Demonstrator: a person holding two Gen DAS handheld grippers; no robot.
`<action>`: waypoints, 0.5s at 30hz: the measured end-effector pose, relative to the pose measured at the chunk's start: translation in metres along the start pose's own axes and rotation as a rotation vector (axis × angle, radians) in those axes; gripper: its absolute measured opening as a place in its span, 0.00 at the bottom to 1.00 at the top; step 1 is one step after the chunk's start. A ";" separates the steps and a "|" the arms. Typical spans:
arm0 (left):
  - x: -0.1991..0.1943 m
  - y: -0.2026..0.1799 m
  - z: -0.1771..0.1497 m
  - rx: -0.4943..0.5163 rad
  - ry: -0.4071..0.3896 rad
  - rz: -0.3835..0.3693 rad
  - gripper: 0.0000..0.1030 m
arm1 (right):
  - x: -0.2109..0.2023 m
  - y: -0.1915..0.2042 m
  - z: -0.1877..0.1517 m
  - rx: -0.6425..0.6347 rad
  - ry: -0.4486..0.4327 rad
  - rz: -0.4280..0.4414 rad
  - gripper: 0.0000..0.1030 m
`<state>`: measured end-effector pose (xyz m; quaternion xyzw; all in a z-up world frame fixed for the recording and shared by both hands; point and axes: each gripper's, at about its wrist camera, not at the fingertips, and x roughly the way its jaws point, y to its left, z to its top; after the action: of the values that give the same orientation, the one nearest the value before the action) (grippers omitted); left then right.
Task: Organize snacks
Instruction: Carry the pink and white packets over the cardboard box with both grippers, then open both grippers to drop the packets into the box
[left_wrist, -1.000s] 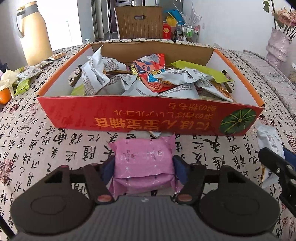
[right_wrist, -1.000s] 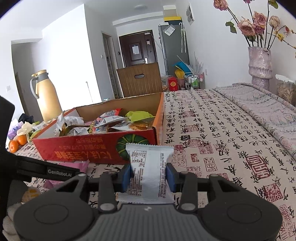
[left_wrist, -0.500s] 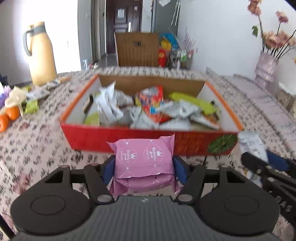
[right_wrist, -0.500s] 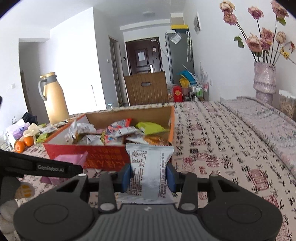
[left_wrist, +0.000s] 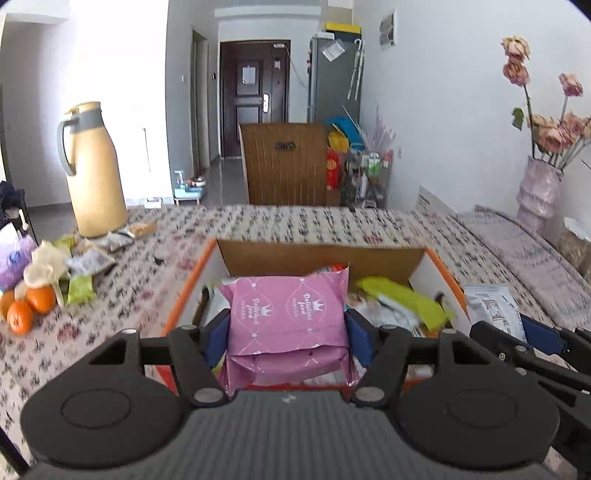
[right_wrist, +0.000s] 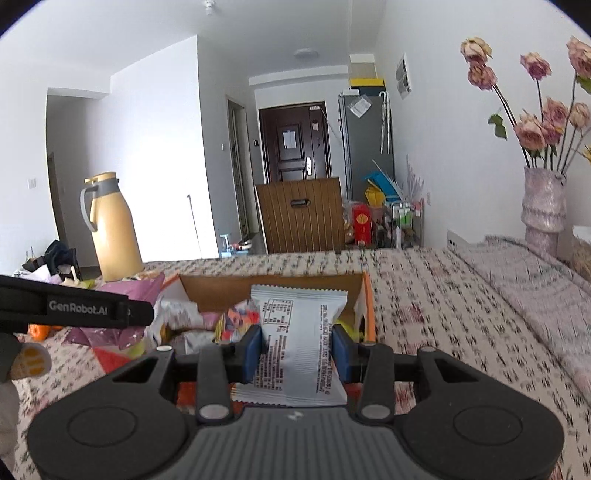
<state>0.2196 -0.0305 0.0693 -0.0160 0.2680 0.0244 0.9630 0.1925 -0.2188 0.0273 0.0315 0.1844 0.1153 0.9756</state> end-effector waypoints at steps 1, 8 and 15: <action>0.003 0.002 0.004 -0.001 -0.008 0.004 0.64 | 0.004 0.001 0.003 -0.003 -0.004 0.000 0.38; 0.036 0.017 0.029 -0.019 -0.027 0.046 0.64 | 0.046 0.013 0.027 -0.028 -0.011 0.013 0.38; 0.074 0.028 0.035 -0.024 -0.038 0.075 0.64 | 0.095 0.026 0.035 -0.041 0.017 0.030 0.38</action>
<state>0.2989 0.0016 0.0604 -0.0172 0.2496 0.0641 0.9661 0.2854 -0.1716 0.0295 0.0134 0.1897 0.1337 0.9726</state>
